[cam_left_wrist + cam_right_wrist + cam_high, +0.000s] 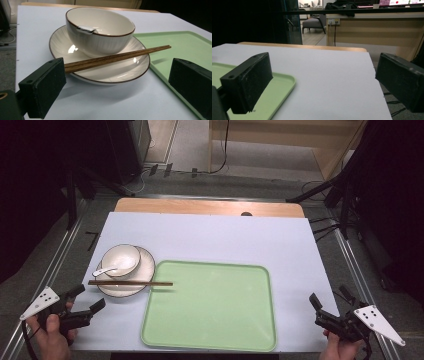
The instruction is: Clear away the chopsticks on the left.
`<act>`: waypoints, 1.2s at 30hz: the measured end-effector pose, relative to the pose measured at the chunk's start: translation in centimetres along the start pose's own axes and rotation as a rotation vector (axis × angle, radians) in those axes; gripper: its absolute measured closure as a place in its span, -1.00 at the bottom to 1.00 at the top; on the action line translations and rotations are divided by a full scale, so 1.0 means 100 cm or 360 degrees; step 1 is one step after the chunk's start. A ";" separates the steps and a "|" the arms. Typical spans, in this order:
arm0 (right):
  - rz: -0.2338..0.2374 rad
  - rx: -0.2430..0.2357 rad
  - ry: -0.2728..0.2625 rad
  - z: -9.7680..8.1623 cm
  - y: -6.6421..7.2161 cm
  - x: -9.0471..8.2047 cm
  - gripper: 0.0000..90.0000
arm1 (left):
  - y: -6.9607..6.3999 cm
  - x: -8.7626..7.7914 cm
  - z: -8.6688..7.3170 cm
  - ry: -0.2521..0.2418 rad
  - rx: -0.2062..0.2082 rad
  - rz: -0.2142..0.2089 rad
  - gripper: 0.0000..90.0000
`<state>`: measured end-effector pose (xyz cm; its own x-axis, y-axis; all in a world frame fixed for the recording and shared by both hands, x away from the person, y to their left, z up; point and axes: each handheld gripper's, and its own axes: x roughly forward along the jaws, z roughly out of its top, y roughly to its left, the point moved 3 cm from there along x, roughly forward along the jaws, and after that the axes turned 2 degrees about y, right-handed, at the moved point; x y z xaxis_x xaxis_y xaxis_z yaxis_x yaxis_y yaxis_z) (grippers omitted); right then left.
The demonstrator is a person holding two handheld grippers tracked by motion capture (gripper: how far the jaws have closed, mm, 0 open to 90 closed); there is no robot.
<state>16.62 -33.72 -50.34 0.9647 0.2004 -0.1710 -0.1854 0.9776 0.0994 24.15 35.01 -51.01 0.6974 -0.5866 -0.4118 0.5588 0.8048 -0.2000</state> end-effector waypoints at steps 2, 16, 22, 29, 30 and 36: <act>-0.0006 0.0006 0.0012 -0.001 0.000 0.001 -0.97 | -0.002 0.001 0.002 -0.0001 -0.0003 -0.0009 -0.97; 0.0010 -0.0044 0.0039 0.001 0.009 0.004 -0.97 | -0.059 0.052 0.016 0.0280 0.0070 -0.0150 1.00; 0.0012 -0.0057 0.0069 -0.001 0.014 0.009 -0.97 | -0.074 0.084 0.021 0.0387 0.0132 -0.0143 1.00; 0.0030 -0.0058 0.0079 -0.002 0.013 0.010 -0.97 | -0.078 0.112 0.021 0.0477 0.0169 -0.0073 1.00; 0.0033 -0.0055 0.0086 -0.003 0.013 0.009 -0.97 | -0.077 0.117 0.022 0.0499 0.0178 -0.0055 1.00; 0.0036 -0.0054 0.0087 -0.003 0.012 0.009 -0.97 | -0.076 0.128 0.027 0.0516 0.0183 -0.0033 1.00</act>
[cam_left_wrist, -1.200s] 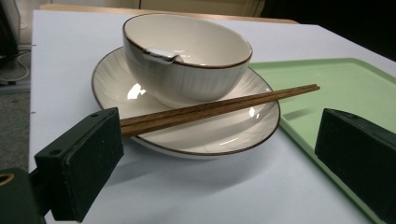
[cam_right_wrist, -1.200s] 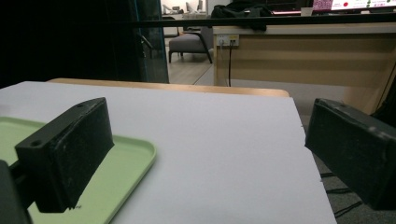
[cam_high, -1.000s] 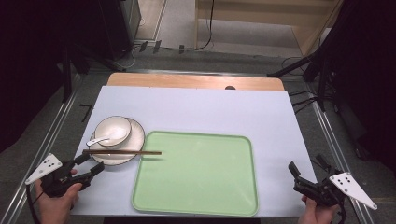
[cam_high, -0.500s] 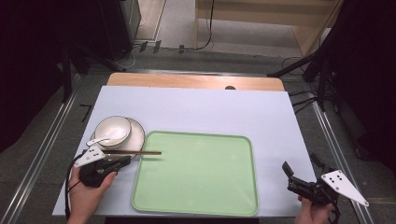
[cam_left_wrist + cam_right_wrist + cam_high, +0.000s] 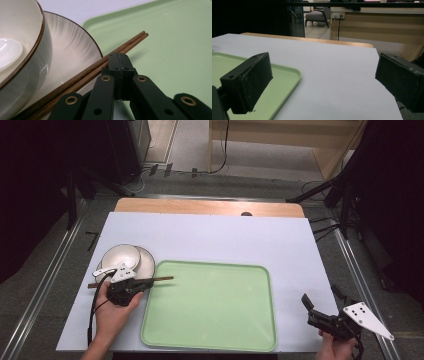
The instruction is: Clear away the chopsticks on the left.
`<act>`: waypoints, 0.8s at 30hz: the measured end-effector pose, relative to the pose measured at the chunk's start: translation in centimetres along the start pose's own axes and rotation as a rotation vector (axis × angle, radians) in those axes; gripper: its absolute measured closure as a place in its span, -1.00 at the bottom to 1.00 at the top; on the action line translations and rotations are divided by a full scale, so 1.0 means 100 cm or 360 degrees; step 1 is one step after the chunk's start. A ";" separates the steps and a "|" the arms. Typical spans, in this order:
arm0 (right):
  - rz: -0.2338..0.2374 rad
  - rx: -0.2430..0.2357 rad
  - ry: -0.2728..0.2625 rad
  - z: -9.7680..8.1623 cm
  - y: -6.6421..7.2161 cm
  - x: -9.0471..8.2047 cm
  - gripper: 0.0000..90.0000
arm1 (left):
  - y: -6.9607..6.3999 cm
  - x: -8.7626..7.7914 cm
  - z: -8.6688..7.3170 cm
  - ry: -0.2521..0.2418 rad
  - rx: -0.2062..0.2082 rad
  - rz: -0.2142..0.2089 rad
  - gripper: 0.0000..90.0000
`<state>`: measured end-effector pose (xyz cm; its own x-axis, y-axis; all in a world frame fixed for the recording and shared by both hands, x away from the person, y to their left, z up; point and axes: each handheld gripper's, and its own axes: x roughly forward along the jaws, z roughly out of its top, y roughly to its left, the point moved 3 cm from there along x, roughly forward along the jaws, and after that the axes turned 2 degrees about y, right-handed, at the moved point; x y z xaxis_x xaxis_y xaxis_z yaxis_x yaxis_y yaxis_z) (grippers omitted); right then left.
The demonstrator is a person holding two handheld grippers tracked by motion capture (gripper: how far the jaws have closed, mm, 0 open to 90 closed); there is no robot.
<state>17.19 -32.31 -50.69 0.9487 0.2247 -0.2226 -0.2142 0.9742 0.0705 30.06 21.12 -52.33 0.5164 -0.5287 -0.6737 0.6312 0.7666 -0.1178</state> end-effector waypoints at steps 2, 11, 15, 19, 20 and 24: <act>0.0000 0.0007 0.0004 0.000 -0.001 0.000 -0.97 | 0.001 0.004 0.005 0.0006 -0.0003 0.0004 1.00; 0.0007 0.0006 0.0018 -0.002 -0.002 0.001 -0.97 | 0.008 0.009 0.015 -0.0002 -0.0048 0.0012 1.00; 0.0010 0.0007 0.0023 -0.003 -0.003 0.002 -0.97 | 0.011 0.012 0.019 -0.0013 -0.0080 0.0040 1.00; 0.0011 0.0011 0.0029 -0.004 -0.003 0.003 -0.97 | 0.014 0.014 0.022 -0.0019 -0.0110 0.0077 1.00; 0.0014 0.0011 0.0033 -0.004 -0.004 0.003 -0.97 | 0.015 0.016 0.024 -0.0030 -0.0121 0.0096 1.00; 0.0015 0.0012 0.0037 -0.005 -0.004 0.004 -0.97 | 0.015 0.018 0.026 -0.0029 -0.0125 0.0153 1.00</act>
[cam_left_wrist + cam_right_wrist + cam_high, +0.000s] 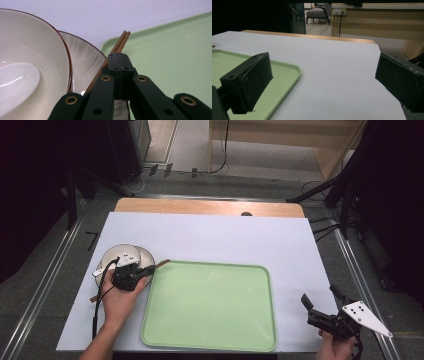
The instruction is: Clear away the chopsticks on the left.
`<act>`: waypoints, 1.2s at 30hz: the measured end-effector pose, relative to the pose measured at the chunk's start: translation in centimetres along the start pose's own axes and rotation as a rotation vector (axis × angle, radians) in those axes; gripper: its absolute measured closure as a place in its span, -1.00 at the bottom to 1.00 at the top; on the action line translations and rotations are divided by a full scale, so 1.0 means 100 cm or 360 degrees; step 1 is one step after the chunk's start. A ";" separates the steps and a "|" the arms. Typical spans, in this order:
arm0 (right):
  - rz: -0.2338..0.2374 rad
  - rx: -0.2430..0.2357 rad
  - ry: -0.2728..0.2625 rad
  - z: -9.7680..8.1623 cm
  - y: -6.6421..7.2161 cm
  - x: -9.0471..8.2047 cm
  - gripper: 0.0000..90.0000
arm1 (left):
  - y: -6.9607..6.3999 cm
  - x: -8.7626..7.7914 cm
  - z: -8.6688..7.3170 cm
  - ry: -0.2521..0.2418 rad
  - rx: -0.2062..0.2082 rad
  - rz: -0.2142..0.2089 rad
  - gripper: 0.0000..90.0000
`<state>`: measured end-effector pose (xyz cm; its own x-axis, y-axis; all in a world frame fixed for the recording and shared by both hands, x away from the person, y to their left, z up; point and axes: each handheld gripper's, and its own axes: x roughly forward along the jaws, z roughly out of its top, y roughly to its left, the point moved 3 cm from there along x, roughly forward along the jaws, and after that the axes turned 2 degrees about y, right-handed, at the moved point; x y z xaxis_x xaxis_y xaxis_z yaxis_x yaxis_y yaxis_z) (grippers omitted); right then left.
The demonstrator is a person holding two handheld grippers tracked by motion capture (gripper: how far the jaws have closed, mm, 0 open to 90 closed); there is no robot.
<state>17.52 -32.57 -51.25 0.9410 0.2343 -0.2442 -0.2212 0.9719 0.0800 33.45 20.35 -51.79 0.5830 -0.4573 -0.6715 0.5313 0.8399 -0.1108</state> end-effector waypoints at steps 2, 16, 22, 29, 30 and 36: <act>0.0004 0.0000 0.0005 0.000 0.000 0.000 -0.97 | 0.000 0.001 0.001 0.0001 0.0003 0.0033 1.00; 0.0011 -0.0007 0.0010 -0.001 -0.001 0.000 -0.97 | 0.016 -0.048 -0.015 -0.0038 0.0096 -0.0107 0.83; 0.0047 -0.0022 0.0006 0.000 0.001 0.000 -0.97 | 0.034 -0.076 -0.031 -0.0013 0.0144 -0.0084 0.84; 0.0040 -0.0026 0.0006 0.000 0.002 0.000 -0.97 | 0.049 -0.086 -0.045 0.0047 0.0156 -0.0037 0.83; 0.0043 -0.0024 0.0005 0.000 0.002 0.000 -0.97 | 0.050 -0.086 -0.046 0.0054 0.0157 -0.0035 0.82; 0.0039 -0.0024 0.0007 0.000 0.002 0.000 -0.97 | 0.052 -0.082 -0.048 0.0086 0.0166 -0.0023 0.80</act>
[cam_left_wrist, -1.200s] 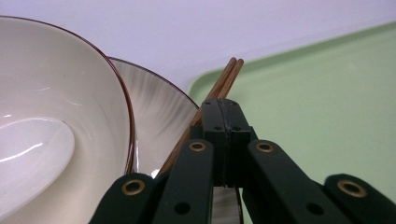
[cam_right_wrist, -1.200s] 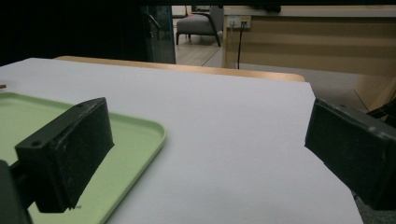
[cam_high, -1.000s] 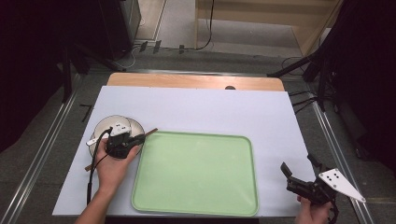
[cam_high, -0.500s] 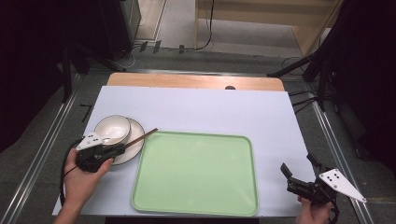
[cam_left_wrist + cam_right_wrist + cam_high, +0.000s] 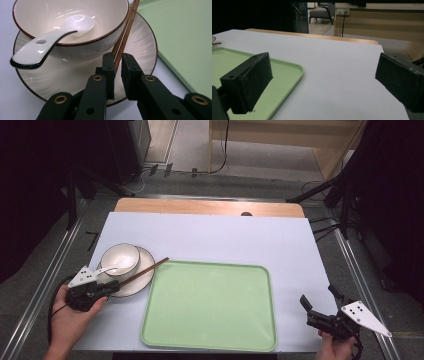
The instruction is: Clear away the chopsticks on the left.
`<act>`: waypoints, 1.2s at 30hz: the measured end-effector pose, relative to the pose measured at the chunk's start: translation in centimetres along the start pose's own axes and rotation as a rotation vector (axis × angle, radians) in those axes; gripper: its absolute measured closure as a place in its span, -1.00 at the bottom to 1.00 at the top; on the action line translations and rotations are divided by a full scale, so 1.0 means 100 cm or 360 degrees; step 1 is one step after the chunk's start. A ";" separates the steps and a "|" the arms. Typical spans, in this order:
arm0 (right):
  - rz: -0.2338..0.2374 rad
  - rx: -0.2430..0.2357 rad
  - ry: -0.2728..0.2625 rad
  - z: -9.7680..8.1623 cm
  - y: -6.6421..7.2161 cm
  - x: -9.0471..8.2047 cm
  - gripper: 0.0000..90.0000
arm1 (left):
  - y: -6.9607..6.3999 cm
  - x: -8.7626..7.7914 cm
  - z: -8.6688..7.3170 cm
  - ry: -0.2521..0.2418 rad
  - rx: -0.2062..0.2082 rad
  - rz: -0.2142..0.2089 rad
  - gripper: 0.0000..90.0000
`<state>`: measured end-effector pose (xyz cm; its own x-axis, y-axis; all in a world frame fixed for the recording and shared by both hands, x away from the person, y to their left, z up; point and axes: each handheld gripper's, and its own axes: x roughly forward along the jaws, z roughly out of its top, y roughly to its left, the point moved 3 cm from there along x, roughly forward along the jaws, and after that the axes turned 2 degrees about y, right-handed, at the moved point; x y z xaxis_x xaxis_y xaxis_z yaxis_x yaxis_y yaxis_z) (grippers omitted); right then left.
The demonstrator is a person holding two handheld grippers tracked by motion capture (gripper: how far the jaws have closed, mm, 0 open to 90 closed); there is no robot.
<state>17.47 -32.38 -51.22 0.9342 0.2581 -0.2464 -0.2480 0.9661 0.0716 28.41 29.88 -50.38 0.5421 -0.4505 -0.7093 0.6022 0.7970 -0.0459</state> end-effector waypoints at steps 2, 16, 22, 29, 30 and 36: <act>0.0000 0.0002 -0.0001 0.000 0.000 0.000 -0.97 | -0.001 0.002 0.000 0.0009 0.0007 -0.0007 0.78; -0.0004 0.0002 0.0001 -0.001 -0.001 0.000 -0.97 | -0.013 0.018 0.000 0.0167 0.0147 -0.0032 0.76; -0.0006 0.0003 0.0007 -0.001 -0.002 0.000 -0.97 | -0.014 0.019 0.002 0.0178 0.0179 -0.0072 0.89; -0.0008 0.0010 0.0000 -0.001 -0.003 -0.001 -0.97 | -0.020 0.011 0.006 0.0107 0.0182 -0.0086 0.89; -0.0009 0.0012 0.0003 -0.001 -0.003 -0.001 -0.97 | -0.022 0.009 0.007 0.0096 0.0184 -0.0093 0.89; -0.0008 0.0001 -0.0004 -0.001 -0.003 0.000 -0.97 | -0.050 0.005 0.012 0.0088 0.0210 -0.0144 0.89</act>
<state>17.48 -32.69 -51.30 0.9360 0.2535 -0.2443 -0.2435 0.9673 0.0709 26.38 25.21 -49.63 0.4516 -0.4924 -0.7441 0.7207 0.6929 -0.0211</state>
